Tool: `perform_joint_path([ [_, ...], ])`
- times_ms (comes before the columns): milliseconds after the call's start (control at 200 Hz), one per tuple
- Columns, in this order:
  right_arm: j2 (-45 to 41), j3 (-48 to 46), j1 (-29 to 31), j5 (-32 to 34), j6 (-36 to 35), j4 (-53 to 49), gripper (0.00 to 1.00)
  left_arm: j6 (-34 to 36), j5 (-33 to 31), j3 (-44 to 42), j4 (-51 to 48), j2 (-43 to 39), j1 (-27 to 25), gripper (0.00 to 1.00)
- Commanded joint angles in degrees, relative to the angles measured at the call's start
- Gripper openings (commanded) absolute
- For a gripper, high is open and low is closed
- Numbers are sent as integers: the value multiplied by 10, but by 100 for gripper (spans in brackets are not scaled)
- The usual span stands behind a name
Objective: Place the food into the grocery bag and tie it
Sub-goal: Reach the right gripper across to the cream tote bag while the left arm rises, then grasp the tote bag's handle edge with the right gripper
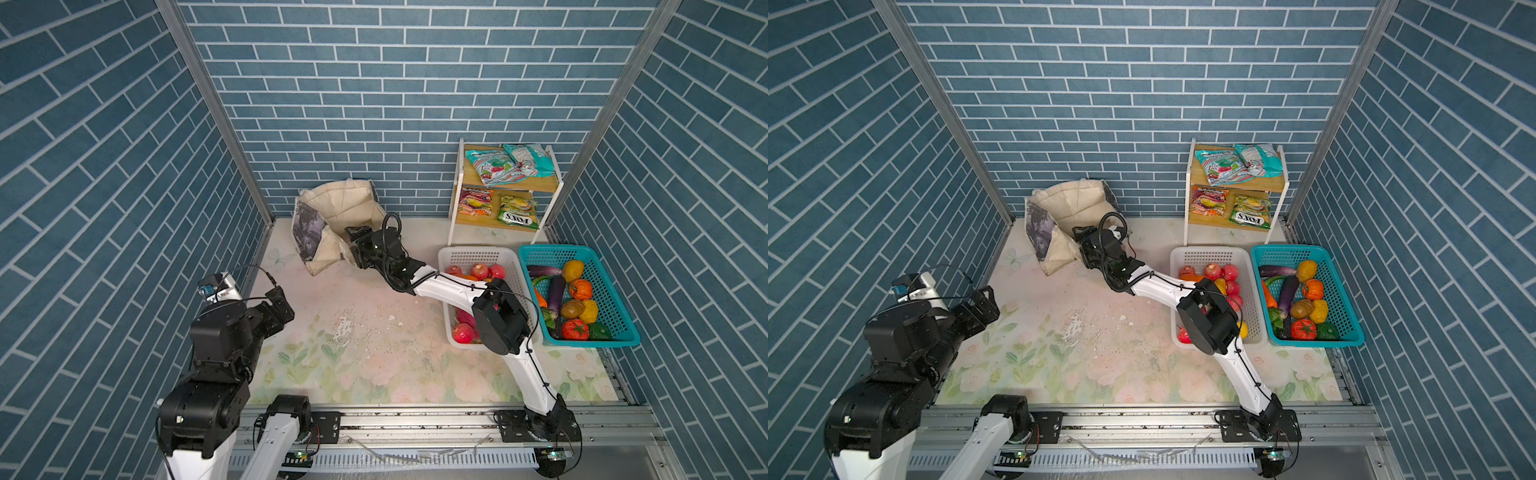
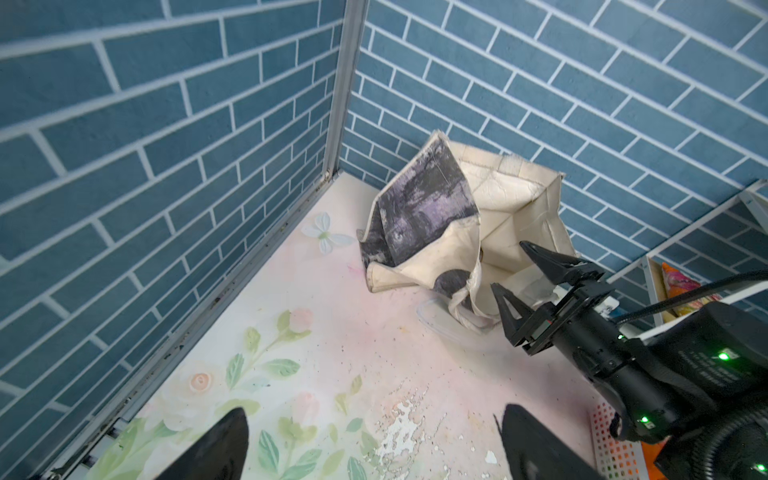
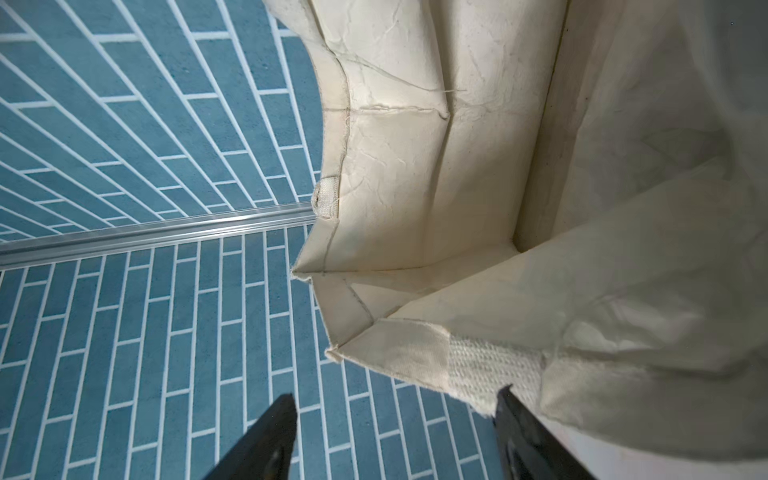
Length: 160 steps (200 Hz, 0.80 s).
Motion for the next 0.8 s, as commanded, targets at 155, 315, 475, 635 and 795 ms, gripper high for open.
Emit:
perform_joint_path([
  [155,66,76,17,57,79,27,79,22,-73,3,8,-38,-1,100],
  [315,70,78,21,70,86,35,79,28,-80,-1,5,-40,-1,100],
  [475,16,12,25,74,69,12,80,28,-80,-4,6,-42,-1,100],
  [635,-83,-58,26,95,1,-108,82,24,-74,-7,8,-41,-1,100],
  [795,-131,-117,27,119,-11,-149,83,14,-67,-15,10,-37,-1,99],
])
